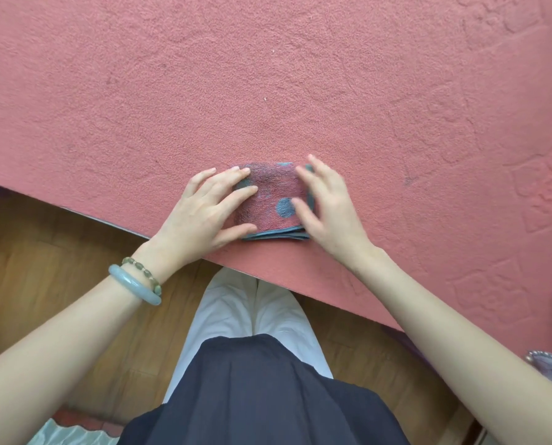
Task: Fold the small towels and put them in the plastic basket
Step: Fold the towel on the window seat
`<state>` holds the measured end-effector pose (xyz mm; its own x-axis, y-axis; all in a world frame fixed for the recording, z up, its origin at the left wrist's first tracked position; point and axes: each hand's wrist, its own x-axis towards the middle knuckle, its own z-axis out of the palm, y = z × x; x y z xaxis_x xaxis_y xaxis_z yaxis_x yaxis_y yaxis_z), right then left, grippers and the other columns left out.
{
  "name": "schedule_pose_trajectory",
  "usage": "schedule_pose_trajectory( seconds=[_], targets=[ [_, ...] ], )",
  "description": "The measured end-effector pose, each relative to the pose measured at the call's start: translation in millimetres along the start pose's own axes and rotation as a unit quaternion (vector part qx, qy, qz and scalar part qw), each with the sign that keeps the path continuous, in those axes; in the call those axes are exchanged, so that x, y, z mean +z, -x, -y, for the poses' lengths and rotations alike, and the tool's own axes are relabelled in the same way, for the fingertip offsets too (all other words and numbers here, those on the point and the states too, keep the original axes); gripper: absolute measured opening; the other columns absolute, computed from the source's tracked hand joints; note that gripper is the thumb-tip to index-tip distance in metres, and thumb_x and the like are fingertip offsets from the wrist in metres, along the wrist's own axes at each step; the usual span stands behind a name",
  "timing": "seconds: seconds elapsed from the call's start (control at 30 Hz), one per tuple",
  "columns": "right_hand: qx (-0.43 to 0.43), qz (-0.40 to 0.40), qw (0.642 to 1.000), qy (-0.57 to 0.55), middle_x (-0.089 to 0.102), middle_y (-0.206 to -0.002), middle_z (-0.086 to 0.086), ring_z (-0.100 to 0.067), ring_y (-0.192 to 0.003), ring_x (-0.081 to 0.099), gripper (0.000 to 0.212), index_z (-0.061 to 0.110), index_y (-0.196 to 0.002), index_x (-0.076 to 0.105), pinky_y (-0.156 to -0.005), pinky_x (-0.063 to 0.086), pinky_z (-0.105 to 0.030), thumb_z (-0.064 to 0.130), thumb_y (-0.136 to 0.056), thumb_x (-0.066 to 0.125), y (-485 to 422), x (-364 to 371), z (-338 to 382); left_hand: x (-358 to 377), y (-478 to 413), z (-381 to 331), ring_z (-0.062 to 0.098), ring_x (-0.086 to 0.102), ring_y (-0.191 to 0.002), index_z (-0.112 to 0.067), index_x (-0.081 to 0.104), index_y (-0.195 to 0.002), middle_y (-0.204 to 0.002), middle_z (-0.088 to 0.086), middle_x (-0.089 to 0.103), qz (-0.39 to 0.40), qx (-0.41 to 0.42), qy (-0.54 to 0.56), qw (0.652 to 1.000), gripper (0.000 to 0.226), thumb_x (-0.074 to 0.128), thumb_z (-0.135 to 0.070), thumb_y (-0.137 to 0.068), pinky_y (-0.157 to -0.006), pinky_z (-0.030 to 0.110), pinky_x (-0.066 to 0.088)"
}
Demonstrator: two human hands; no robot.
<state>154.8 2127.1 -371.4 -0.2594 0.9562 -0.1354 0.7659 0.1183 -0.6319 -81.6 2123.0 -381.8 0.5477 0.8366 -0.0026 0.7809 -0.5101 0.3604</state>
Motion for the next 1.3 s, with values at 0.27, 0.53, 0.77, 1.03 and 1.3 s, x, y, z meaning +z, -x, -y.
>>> schedule_pose_trajectory(
  seconds=[0.27, 0.53, 0.77, 1.03, 1.3],
  targets=[
    [0.232, 0.080, 0.967, -0.067, 0.039, -0.105, -0.002, -0.022, -0.114, 0.039, 0.041, 0.018, -0.115, 0.062, -0.094, 0.027, -0.017, 0.029, -0.076, 0.073, -29, -21, -5, 2, -8, -29, 0.032, 0.047, -0.111, -0.012, 0.056, -0.126, -0.117, 0.012, 0.055, -0.021, -0.349, 0.094, 0.932, 0.045, 0.060, -0.038, -0.090, -0.094, 0.039, 0.032],
    [0.215, 0.110, 0.966, -0.087, 0.053, -0.088, 0.000, -0.021, -0.088, 0.051, 0.028, 0.016, -0.089, 0.051, -0.079, 0.039, -0.027, 0.016, -0.069, 0.070, -34, -23, 1, 1, -22, -36, 0.022, 0.060, -0.098, -0.015, 0.057, -0.100, -0.104, 0.008, 0.064, -0.052, -0.481, 0.359, 0.798, 0.024, 0.071, -0.018, -0.081, -0.092, 0.035, 0.047],
    [0.276, 0.091, 0.922, -0.256, 0.057, -0.084, -0.001, -0.015, -0.075, 0.053, 0.037, 0.028, -0.080, 0.042, -0.073, 0.046, -0.035, 0.014, -0.062, 0.072, -23, -23, 1, -13, -15, -43, 0.008, 0.059, -0.087, -0.009, 0.044, -0.114, -0.098, 0.003, 0.059, -0.026, -0.464, 0.543, 0.699, 0.045, 0.067, 0.009, -0.080, -0.074, 0.012, 0.049],
    [0.380, 0.134, 0.761, -0.509, 0.063, -0.087, -0.002, -0.016, -0.081, 0.063, 0.020, 0.013, -0.089, 0.058, -0.074, 0.055, -0.042, -0.005, -0.082, 0.060, -8, -57, 25, -52, -21, -45, 0.012, 0.069, -0.069, -0.010, 0.061, -0.107, -0.083, -0.001, 0.072, 0.013, -0.507, 0.680, 0.529, 0.031, 0.061, 0.008, -0.082, -0.072, 0.033, 0.056],
    [0.373, 0.116, 0.701, -0.597, 0.061, -0.093, -0.011, -0.021, -0.075, 0.060, 0.041, 0.015, -0.112, 0.042, -0.066, 0.051, -0.031, -0.012, -0.082, 0.053, 23, -125, 68, -138, -33, -84, 0.015, 0.070, -0.070, -0.019, 0.056, -0.102, -0.084, 0.003, 0.074, 0.053, -0.436, 0.723, 0.534, 0.032, 0.056, 0.008, -0.085, -0.068, 0.031, 0.059]
  ],
)
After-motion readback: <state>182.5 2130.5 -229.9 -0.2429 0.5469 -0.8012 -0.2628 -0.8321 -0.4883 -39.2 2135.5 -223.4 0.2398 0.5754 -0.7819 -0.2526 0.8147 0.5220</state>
